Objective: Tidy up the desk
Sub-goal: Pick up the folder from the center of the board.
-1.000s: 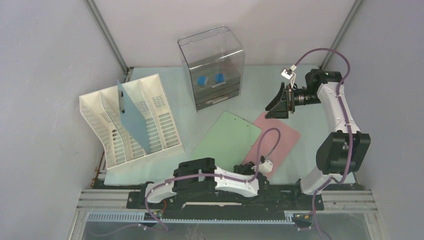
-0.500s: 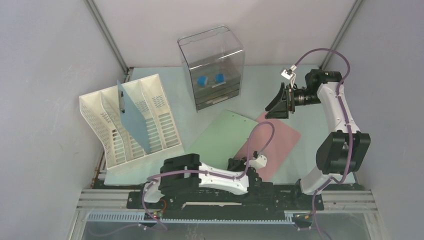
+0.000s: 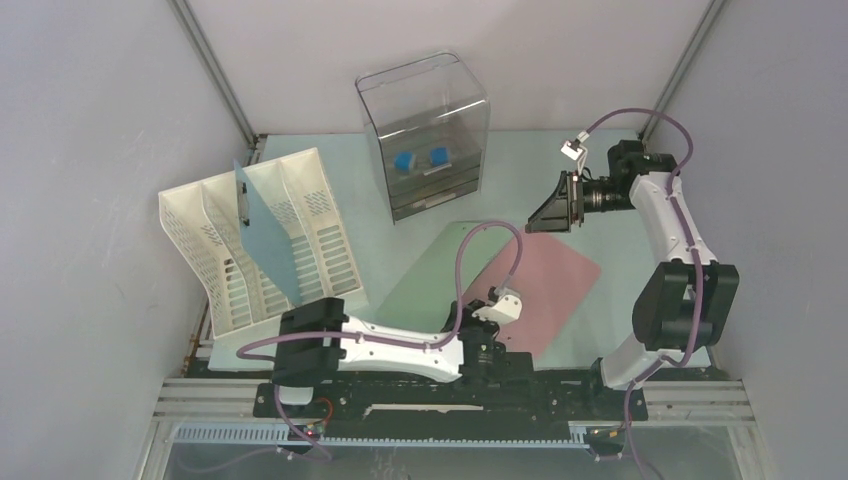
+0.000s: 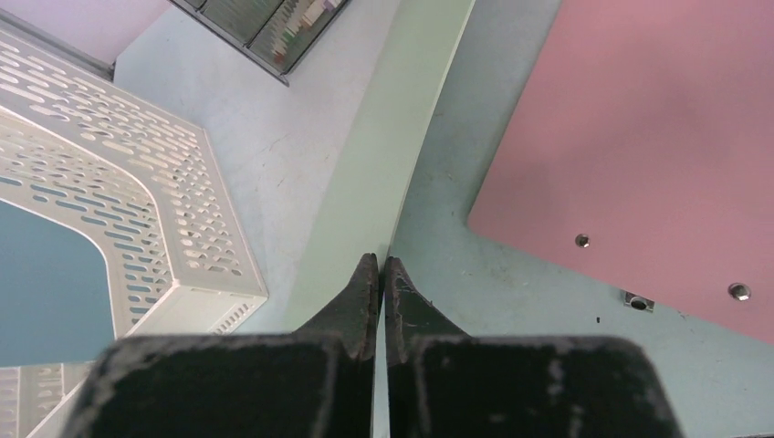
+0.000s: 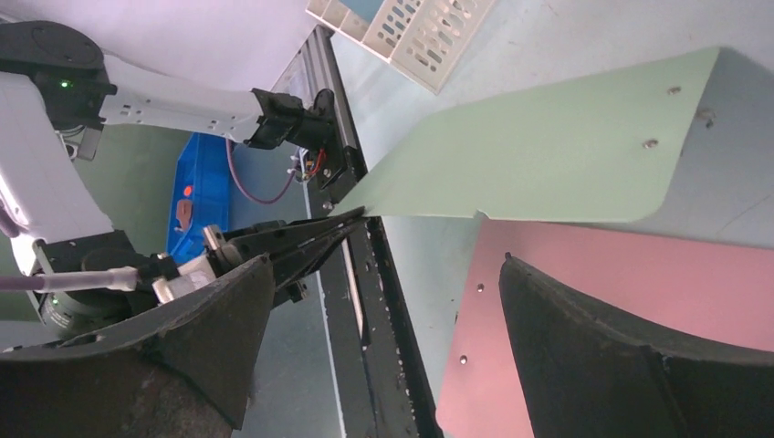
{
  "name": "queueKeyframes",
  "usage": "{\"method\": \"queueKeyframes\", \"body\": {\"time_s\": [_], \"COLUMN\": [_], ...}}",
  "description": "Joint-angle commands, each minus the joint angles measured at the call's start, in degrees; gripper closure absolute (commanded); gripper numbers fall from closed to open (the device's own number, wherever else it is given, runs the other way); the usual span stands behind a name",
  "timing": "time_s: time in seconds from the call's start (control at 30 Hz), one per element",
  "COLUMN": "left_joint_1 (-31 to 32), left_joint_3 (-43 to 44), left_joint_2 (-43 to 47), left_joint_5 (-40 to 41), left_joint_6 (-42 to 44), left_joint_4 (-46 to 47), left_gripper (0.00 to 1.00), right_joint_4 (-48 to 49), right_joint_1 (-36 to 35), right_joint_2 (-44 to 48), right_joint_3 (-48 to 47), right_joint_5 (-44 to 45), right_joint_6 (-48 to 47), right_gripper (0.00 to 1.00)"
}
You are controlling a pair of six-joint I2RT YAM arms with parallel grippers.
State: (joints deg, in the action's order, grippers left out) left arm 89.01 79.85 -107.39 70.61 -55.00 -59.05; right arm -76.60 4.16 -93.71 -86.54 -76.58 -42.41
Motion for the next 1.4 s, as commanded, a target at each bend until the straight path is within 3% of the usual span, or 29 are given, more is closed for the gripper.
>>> {"method": "queueKeyframes", "body": {"time_s": [0.0,0.33,0.7,1.1,1.37], "left_joint_1": [-0.04,-2.16,-6.0,-11.21,-13.61], "left_joint_3": [-2.06,-13.95,-25.64,-32.33,-31.09], "left_joint_2": [6.29,22.84,38.52,45.69,46.56], "left_joint_5": [3.09,-2.33,-10.68,-25.16,-27.5], "left_joint_6": [2.41,16.69,29.92,25.59,23.22], "left_joint_4": [6.99,28.33,44.22,46.09,40.84], "left_gripper": [1.0,1.0,1.0,1.0,1.0], "right_joint_4": [15.54,19.99,20.27,20.0,20.27], "right_joint_1": [0.1,-0.06,0.67,-1.57,-3.59], "right_joint_2": [4.75,6.36,8.06,6.6,6.0], "right_joint_3": [3.93,5.32,5.42,5.38,5.42], "right_joint_5": [1.83,4.32,5.15,5.44,6.53], "right_joint_6": [15.78,19.3,18.67,18.68,18.77], "right_gripper": [0.0,0.0,0.0,0.0,0.0]}}
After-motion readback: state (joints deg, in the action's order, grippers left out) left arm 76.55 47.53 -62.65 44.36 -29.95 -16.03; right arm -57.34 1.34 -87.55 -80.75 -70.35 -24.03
